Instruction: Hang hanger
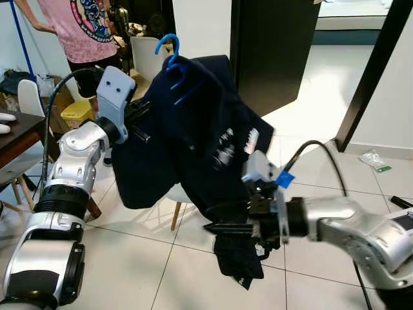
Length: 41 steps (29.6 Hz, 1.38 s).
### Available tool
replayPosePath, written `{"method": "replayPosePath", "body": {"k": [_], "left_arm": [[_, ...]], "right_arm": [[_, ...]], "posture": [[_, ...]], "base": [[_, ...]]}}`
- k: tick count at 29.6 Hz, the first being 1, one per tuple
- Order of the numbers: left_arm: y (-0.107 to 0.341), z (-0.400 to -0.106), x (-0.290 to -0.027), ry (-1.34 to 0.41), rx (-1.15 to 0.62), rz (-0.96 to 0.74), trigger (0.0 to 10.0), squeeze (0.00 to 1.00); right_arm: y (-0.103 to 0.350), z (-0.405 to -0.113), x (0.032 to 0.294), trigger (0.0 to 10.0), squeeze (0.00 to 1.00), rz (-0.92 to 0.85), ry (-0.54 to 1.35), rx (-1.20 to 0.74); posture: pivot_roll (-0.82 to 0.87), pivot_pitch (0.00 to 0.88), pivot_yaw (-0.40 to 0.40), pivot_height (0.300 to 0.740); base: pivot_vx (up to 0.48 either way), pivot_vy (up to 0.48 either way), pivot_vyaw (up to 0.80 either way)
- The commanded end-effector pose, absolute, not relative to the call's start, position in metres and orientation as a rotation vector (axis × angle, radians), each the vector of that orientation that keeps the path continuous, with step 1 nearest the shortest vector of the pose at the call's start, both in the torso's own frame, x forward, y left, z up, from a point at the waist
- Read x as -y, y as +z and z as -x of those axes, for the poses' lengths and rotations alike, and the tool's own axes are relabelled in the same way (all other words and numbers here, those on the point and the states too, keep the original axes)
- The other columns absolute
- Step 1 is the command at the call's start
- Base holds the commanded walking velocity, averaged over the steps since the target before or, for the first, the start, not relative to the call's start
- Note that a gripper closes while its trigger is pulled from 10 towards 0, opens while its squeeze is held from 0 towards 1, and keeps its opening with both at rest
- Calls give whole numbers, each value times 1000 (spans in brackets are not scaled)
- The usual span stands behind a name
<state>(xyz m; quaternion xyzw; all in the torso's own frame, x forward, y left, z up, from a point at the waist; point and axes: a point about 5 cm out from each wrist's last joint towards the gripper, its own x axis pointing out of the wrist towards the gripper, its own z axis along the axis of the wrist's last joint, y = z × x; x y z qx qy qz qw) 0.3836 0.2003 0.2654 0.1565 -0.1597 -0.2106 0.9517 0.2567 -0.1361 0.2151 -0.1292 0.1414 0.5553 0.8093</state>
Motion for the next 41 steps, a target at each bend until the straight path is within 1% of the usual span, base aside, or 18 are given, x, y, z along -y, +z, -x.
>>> {"method": "replayPosePath", "body": {"k": [1,3,5,6,7,8,10,11,12,14,17,26,27,28,31,35,38,41], "left_arm": [[275,-380,-213,-396,365,-289,9020,0],[275,-378,-212,-424,371,-288,8980,0],[276,-372,-208,-530,383,-266,8745,0],[272,-362,-203,-670,370,-310,10000,0],[272,-362,-203,-670,370,-310,10000,0],[269,-355,-199,-766,356,-342,10000,0],[267,-350,-197,-824,345,-365,10000,0],[255,-339,-202,-968,269,-455,10000,0],[255,-339,-202,-968,269,-455,10000,0],[245,-330,-219,-1105,141,-558,10000,0],[246,-329,-229,-1135,93,-598,10000,0],[248,-329,-231,-1140,86,-611,10000,0],[254,-328,-218,-1195,133,-622,10000,0],[260,-325,-207,-1240,173,-627,10000,0],[266,-320,-193,-1302,225,-621,10000,0],[268,-317,-189,-1331,234,-611,10000,0],[266,-306,-181,-1439,217,-621,10000,0],[265,-304,-181,-1485,202,-640,10000,0]], "right_arm": [[215,-260,141,10000,1000,306,1161,-296],[220,-261,147,10000,1000,292,1152,-275],[239,-265,160,10000,1000,256,1123,-181],[255,-267,169,10000,1000,231,1104,-98],[255,-267,169,10000,1000,231,1104,-98],[266,-267,176,10000,1000,224,1098,-44],[271,-267,180,10000,1000,223,1097,-15],[283,-263,186,10000,1000,255,1139,16],[283,-263,186,10000,1000,255,1139,16],[296,-255,190,10000,1000,342,1248,14],[300,-252,187,10000,1000,407,1321,-8],[300,-252,184,10000,1000,433,1344,-17],[294,-255,171,10000,0,535,1390,-73],[289,-258,162,10000,0,613,1416,-111],[282,-263,151,10000,0,698,1418,-139],[279,-269,149,10000,0,714,1385,-134],[275,-279,146,10000,0,722,1341,-126],[279,-281,147,10000,0,714,1346,-114]], "posture": [[-78,0,56,740],[-77,0,53,740],[-78,0,51,740],[-78,0,51,740],[-78,0,51,740],[-78,0,51,740],[-78,0,51,740],[-86,0,49,740],[-86,0,49,740],[-81,0,50,740],[-82,0,51,740],[-82,0,51,740],[-92,0,46,740],[-92,0,46,740],[-95,0,47,740],[-96,0,44,740],[-91,0,42,740],[-92,0,43,740]], "base": [[0,0,0],[0,0,0],[0,0,0],[0,0,0],[0,0,0],[0,0,0],[0,0,0],[0,0,0],[0,0,0],[0,0,0],[0,0,0],[0,0,0],[0,0,0],[0,0,0],[0,0,0],[0,0,0],[0,0,0],[0,0,0]]}}
